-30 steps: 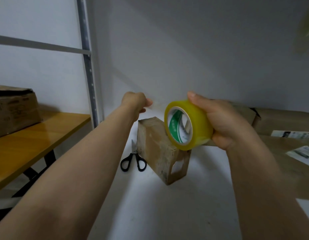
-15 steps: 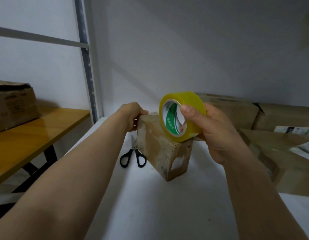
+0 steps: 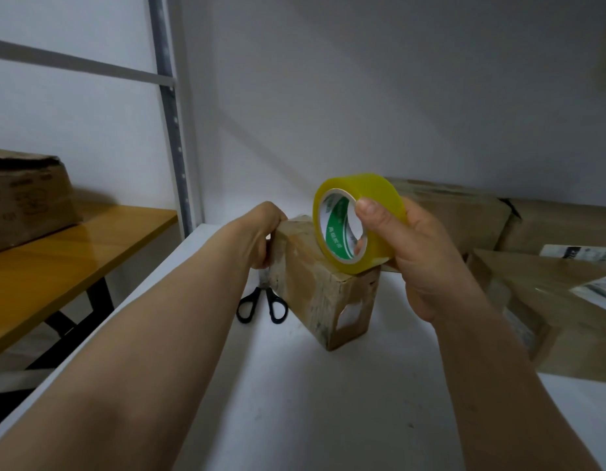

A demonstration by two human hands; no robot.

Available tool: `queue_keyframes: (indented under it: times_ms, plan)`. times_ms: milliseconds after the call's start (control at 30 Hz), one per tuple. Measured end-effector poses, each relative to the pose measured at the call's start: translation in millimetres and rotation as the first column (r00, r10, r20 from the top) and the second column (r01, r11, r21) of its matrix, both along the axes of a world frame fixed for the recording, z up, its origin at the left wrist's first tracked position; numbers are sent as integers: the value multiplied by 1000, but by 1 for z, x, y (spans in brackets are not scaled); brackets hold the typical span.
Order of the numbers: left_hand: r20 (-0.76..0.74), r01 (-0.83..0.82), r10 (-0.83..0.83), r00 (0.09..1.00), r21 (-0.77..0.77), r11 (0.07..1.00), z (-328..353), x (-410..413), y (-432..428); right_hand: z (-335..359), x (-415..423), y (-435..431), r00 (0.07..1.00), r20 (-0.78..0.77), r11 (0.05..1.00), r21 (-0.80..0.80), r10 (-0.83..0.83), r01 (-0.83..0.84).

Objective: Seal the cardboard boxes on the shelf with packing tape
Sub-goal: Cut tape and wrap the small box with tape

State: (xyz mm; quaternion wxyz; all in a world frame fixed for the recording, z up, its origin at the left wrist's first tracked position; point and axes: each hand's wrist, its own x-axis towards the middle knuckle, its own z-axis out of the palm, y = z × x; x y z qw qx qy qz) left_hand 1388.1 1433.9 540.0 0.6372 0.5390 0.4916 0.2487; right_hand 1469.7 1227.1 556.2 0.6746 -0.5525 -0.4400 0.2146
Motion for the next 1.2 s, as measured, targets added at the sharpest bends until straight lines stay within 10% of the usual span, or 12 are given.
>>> queue_keyframes:
  times_ms: [200,300,400,700,1200]
  plan:
    - [173,-126,16,985,650,750,4,-2,13,0,-1,1,1000,4,1000,22,11,-11]
    - [-114,155,-108,988,814,560,10,-4,-3,-2,1,0,1000,-3,999,37,16,-16]
    - [-292,342,-178,940,805,485,7,-5,-12,-2,0,0,1000,-15,999,50,12,-11]
    - [-52,405,-469,881,595,694,-3,-31,9,-6,3,3,1000,28,999,53,2,-4]
    - [-465,779,-646,605,514,360,-6,-34,16,22,-5,1,968,155,975,-73,-198,211]
